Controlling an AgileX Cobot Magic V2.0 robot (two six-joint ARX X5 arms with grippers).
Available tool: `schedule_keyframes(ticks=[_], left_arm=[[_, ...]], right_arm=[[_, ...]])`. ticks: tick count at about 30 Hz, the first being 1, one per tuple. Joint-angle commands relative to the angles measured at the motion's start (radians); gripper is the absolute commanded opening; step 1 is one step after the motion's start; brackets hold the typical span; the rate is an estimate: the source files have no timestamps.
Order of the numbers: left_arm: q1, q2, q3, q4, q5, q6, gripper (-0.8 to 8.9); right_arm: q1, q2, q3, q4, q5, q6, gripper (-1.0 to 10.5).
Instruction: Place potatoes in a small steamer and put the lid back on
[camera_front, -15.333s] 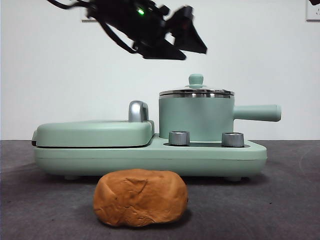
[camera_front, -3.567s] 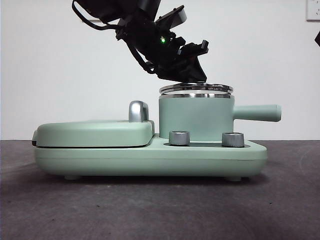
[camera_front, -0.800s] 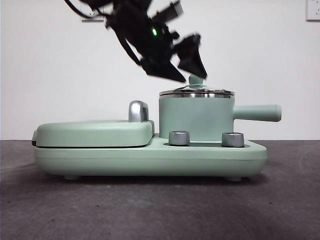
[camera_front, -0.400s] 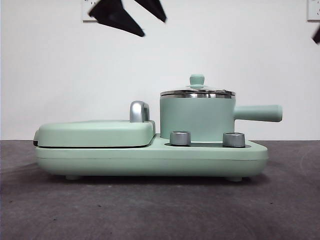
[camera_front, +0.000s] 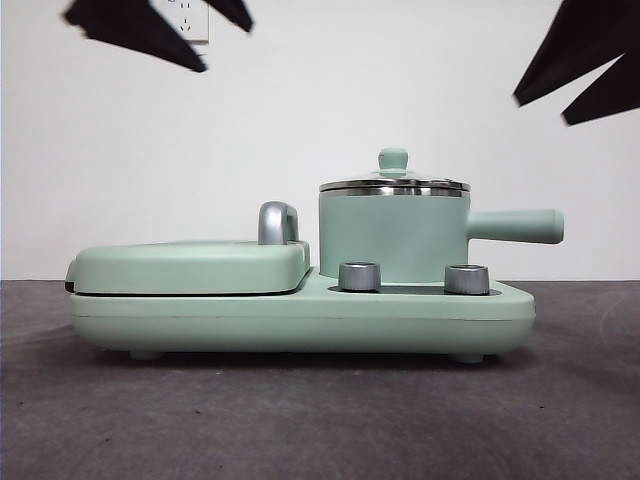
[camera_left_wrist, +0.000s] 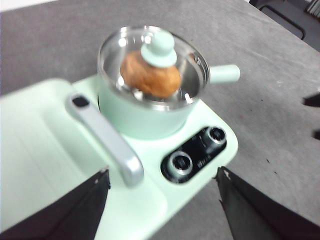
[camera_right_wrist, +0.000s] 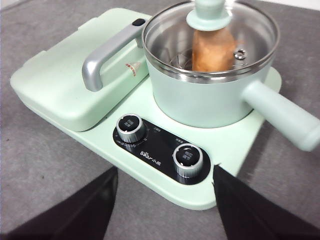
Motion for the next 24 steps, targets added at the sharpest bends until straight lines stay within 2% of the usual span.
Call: schedule_keyframes(ticks=[1,5,10,11,13,14,24], left_arm=[[-0.002,-0.081,-0.107,0.038,-0.014,-0.077,3.42],[-0.002,-0.181,-0.216,0.032,-0.058,-0.127,3.42],[-0.003,-0.205,-0.226,-0.063,-0.103,-0.126,3.42],[-0.003,-0.205,-0.226,-0.073,-0.103,-0.12,3.13],[-0.003,-0.205,-0.225,-0.088,-0.1,-0.119,0.04],[-0.003,-0.204,-0.225,-0.086,-0.1,-0.113,0.05],[-0.003,-0.213,-0.225,-0.092,-0.101,-0.116,0.06]], right_arm=[[0.006,0.047,0.035,0.033,-0.022,0.003,3.0],[0.016,0.093,0.071,0.037,-0.022,0.004,3.0],[0.021,0.098,0.079,0.032,-0.03,0.023,3.0],[0.021,0.093,0.079,0.026,-0.031,0.027,2.7],[0.023,0.086,0.079,0.026,-0.029,0.035,-0.3],[0.024,0.087,0.079,0.034,-0.024,0.034,0.3],[0.025,0.081,0.08,0.04,-0.044,0.037,0.2]])
